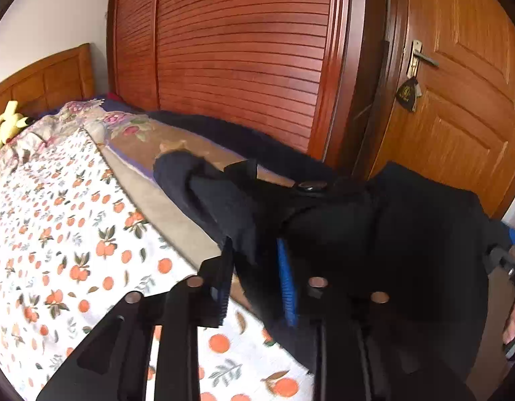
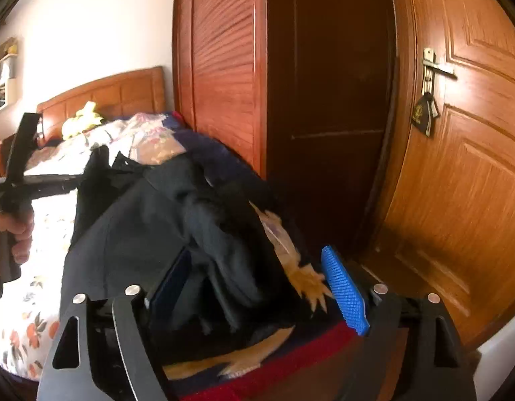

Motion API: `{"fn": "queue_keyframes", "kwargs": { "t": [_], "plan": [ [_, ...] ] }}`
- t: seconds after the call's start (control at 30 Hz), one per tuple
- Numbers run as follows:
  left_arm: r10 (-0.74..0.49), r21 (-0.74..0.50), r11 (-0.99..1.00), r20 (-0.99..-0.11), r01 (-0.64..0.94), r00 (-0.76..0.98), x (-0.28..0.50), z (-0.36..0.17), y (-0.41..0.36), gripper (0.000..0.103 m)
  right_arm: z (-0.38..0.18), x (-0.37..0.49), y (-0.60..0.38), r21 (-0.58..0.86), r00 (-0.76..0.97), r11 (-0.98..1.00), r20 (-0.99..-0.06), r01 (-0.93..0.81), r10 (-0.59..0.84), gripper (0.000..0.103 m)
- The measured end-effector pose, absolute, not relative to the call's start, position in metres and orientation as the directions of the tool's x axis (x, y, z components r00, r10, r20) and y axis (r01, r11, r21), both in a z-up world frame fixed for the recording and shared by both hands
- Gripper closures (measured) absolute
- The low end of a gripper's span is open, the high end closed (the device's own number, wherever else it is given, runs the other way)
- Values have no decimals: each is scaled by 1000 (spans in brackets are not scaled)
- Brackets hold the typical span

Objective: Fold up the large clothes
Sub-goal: 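Carry the coat bundle with both grippers toward the bed edge by the wardrobe, then lower the coat onto the bed edge and open both grippers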

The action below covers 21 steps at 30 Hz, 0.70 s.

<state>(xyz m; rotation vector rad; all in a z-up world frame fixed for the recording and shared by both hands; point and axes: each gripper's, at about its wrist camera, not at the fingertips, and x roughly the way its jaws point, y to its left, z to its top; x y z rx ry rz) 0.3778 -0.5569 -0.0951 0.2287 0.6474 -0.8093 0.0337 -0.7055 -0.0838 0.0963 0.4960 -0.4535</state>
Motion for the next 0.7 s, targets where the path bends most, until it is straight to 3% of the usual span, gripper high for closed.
{"fn": "queue_keyframes", "kwargs": {
  "t": [0.03,0.1,0.17,0.2,0.27,0.37,0.47,0.7],
  "plan": [
    [-588,-32,685,-615,728,526,376,-94,-552,67,-81,33,-704,-30,787,897,-467,441,-403,29],
    [-592,-24,682,-604,731,533,371,-92,-542,64,-72,34,-696,-41,802,904,-445,426,-398,47],
    [-597,-37,682,-605,730,527,368,-92,-534,61,-58,36,-686,-58,815,903,-408,426,-411,57],
    [-600,-42,680,-604,732,524,365,-91,-531,57,-53,39,-683,-56,824,908,-400,415,-401,65],
    [-604,-33,678,-595,734,531,356,-90,-521,48,-46,52,-672,-36,846,935,-414,353,-335,72],
    [-608,-10,677,-571,736,552,341,-89,-505,33,-47,78,-656,-55,860,960,-434,273,-269,72],
    [-622,-17,681,-542,732,565,326,-87,-484,9,-61,102,-652,-59,841,967,-484,246,-243,72],
    [-639,-14,681,-500,732,585,294,-79,-438,2,-102,119,-700,-6,741,929,-601,371,-300,76]
  ]
}}
